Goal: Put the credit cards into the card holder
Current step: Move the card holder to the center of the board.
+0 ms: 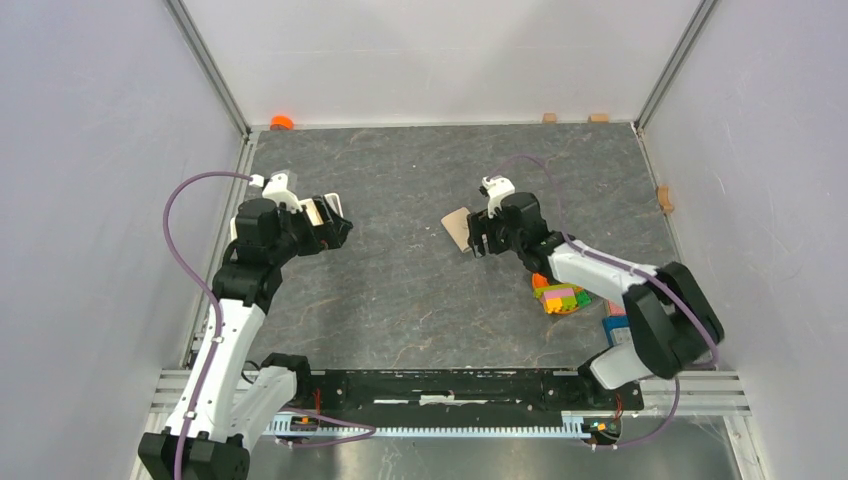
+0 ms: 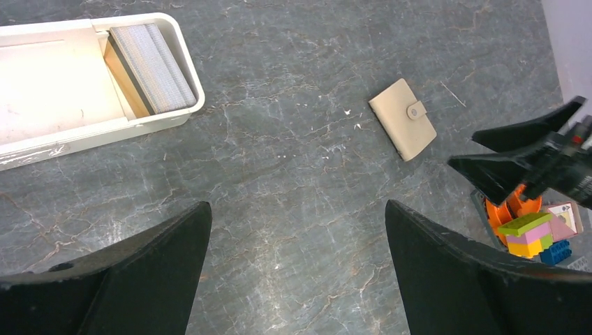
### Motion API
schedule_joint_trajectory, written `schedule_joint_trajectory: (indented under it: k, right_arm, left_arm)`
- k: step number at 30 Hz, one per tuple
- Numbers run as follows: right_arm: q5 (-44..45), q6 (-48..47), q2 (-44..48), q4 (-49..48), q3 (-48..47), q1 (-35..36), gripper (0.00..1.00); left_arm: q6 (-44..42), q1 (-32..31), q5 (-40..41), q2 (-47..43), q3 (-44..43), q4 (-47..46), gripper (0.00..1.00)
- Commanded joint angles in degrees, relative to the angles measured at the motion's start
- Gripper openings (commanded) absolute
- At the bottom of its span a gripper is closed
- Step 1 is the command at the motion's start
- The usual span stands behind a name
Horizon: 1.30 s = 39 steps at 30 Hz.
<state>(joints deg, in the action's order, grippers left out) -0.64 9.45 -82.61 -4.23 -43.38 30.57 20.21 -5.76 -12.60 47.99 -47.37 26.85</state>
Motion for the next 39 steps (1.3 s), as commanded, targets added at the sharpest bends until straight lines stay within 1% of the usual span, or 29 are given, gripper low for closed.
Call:
schedule_joint_trajectory:
  k: [1, 4, 9, 13, 18, 24, 26, 30, 33, 36, 39]
  right_arm:
    - [3.78, -1.41, -6.54, -0.07, -6.24, 0.02, 0.77]
    - [5.93, -2.39, -11.05, 1.89, -10.4, 0.01, 0.71]
    - [5.58, -3.04, -16.05, 3.89, -14.66, -0.34, 0.68]
    - [3.32, -2.38, -19.12, 4.1, -16.27, -1.57, 0.63]
    - [0.82, -1.62, -20.74, 5.91, -16.22, -3.37, 0.59]
    - [-8.88, 0.35, -20.95, 4.66, -13.6, -5.4, 0.5]
    - [-12.15, 1.77, -21.19, 2.1, -12.61, -5.99, 0.49]
    - [-14.72, 3.76, -22.0, 1.19, -11.91, -6.55, 0.45]
    - [-15.55, 4.79, -22.79, 1.42, -11.71, -6.65, 0.39]
    - [-18.04, 5.98, -23.04, 0.63, -10.61, -6.68, 0.21]
    - [-20.81, 8.23, -21.81, -1.83, -7.5, -6.65, 0.02]
  left_arm:
    - [1.59, -0.05, -2.0, -0.75, 0.45, -2.15, 1.0]
    - [1.66, -0.04, -3.06, -0.13, 0.35, -2.15, 1.0]
    - [1.68, -0.06, -4.03, -0.18, 0.52, -2.5, 1.0]
    - [1.8, -0.04, -4.93, 0.0, 0.68, -2.77, 1.0]
    - [1.99, -0.04, -6.01, 0.13, 0.88, -3.3, 1.0]
    - [2.18, -0.04, -7.12, 0.44, 1.09, -3.91, 1.0]
    - [2.2, -0.06, -7.4, 0.6, 1.1, -3.91, 1.0]
    - [2.29, -0.04, -7.8, 0.88, 1.12, -3.96, 1.0]
    - [2.38, -0.04, -8.26, 0.92, 1.31, -4.33, 1.0]
    - [2.6, -0.05, -9.11, 0.96, 1.57, -4.76, 1.0]
    - [3.23, -0.65, -10.1, 1.13, 2.17, -5.7, 1.0]
